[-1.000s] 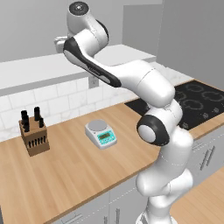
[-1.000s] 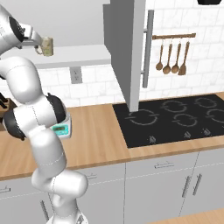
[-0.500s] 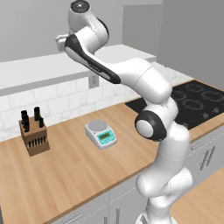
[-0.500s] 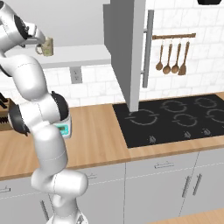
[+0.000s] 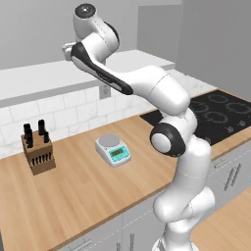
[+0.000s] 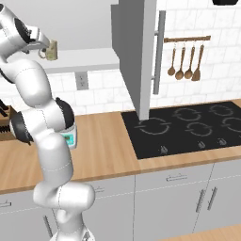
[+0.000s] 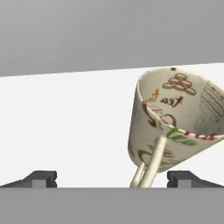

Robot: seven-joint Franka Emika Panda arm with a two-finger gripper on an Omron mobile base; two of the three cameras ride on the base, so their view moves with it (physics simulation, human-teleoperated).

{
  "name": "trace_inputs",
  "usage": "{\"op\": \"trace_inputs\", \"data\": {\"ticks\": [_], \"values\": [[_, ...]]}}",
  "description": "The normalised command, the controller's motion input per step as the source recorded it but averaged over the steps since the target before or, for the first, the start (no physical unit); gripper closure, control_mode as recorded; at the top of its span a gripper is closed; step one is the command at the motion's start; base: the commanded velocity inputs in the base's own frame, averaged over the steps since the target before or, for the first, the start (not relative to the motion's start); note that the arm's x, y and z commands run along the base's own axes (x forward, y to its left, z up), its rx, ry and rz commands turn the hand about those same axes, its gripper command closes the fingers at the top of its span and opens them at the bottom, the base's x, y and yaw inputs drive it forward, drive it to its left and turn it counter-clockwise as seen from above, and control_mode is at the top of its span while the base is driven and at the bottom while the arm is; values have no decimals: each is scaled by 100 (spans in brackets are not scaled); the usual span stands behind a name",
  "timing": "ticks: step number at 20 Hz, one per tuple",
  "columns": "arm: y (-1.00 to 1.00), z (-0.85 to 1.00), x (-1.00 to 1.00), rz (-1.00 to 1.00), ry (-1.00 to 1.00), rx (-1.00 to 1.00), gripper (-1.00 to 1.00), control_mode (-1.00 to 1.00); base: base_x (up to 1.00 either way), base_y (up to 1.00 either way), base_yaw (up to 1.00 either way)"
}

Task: Gather all objects into one cabinet and sort the glasses and bowls to opposite sides.

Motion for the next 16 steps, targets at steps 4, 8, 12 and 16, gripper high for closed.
{"op": "trace_inputs", "data": {"ticks": [4,8,12,16], "values": [[-3,-1,13,0,-11,-1,-100,-100,0,0,0],[-3,-1,3,0,-14,-3,-100,-100,0,0,0],[0,0,0,0,-5,0,-100,-100,0,0,0],[-8,-50,-1,0,0,0,-100,-100,0,0,0]]}}
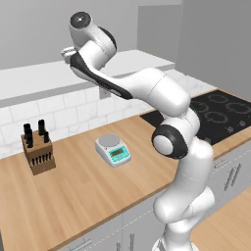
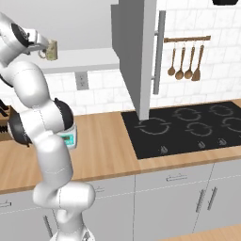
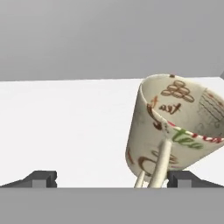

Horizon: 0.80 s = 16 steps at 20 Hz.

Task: Gather all objects into one cabinet and sort the glasses and bowls to opposite sides.

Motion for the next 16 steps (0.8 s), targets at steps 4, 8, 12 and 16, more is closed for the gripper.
{"op": "trace_inputs", "data": {"ticks": [4,8,12,16], "values": [[-5,-10,-5,0,-3,1,-100,-100,0,0,0],[-3,7,5,0,-10,0,-100,-100,0,0,0],[-11,2,8,0,-5,0,-100,-100,0,0,0],[0,0,0,0,0,0,-100,-100,0,0,0]]}}
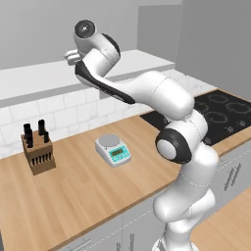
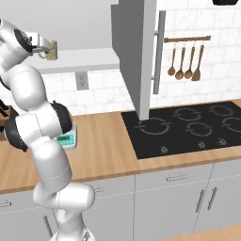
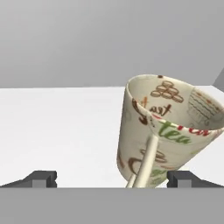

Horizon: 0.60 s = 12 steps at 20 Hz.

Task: Gather all objects into one cabinet and sort the glasses and bowls to opposite sides.

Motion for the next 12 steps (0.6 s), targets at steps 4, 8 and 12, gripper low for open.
{"op": "trace_inputs", "data": {"ticks": [4,8,12], "values": [[0,0,5,0,0,2,-100,-100,0,0,0],[-3,24,10,0,0,8,-100,-100,0,0,0],[0,9,1,0,0,5,-100,-100,0,0,0]]}}
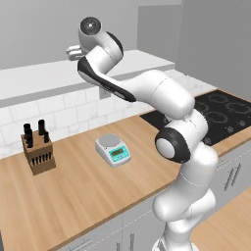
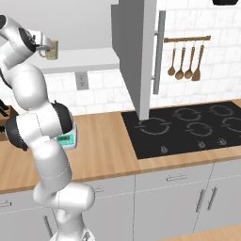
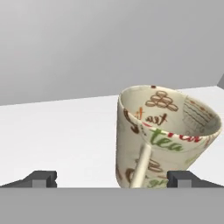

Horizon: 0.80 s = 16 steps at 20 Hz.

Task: Gather all objects into one cabinet and sort the glasses and bowls to opposite sides.

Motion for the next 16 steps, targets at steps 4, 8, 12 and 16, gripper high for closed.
{"op": "trace_inputs", "data": {"ticks": [4,8,12,16], "values": [[0,0,0,0,0,0,-100,-100,0,0,0],[3,-6,0,0,2,0,100,-100,0,0,0],[0,-1,0,0,1,0,100,-100,0,0,0],[2,-1,-1,0,9,0,100,-100,0,0,0]]}}
